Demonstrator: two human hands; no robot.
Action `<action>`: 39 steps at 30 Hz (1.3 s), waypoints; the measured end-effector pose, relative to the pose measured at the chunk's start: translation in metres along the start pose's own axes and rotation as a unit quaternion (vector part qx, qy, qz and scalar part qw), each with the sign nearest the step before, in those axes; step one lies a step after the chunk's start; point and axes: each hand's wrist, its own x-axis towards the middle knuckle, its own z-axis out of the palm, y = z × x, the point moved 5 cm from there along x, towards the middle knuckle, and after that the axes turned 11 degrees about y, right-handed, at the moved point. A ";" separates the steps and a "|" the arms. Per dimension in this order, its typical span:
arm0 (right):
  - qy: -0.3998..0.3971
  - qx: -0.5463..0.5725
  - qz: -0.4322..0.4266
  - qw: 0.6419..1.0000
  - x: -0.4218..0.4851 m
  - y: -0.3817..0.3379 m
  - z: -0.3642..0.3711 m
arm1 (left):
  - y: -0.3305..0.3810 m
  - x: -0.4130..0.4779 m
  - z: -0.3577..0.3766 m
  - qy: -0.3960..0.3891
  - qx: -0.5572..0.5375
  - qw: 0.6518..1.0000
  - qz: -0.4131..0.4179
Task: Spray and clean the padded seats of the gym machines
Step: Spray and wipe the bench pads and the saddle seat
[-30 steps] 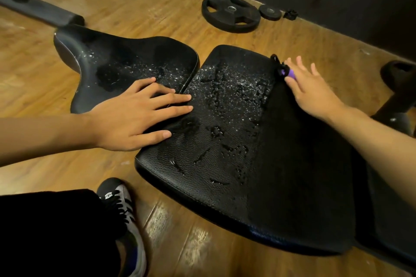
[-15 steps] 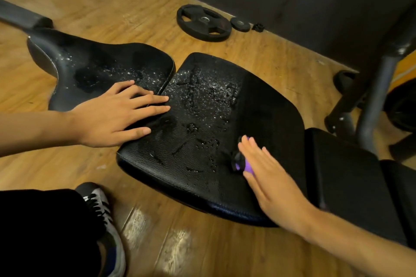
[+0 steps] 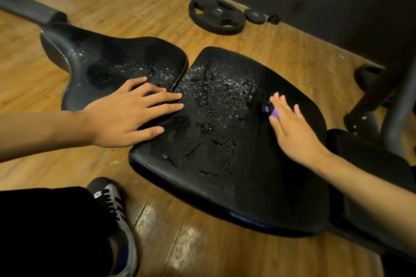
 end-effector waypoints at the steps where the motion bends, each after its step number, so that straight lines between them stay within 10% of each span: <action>1: 0.000 -0.001 0.010 1.000 0.015 0.006 0.000 | 0.000 0.000 0.000 0.000 0.001 1.000 -0.001; 13: 0.065 0.026 0.119 0.990 0.062 -0.004 0.003 | 0.000 -0.001 -0.001 -0.009 0.015 1.000 -0.005; 28: -0.072 0.080 -0.027 0.994 -0.140 -0.131 -0.010 | 0.001 0.000 -0.005 -0.003 0.018 1.000 -0.003; 39: 0.047 0.019 0.084 0.995 0.041 -0.046 0.005 | 0.001 0.001 -0.002 0.003 0.016 1.000 0.002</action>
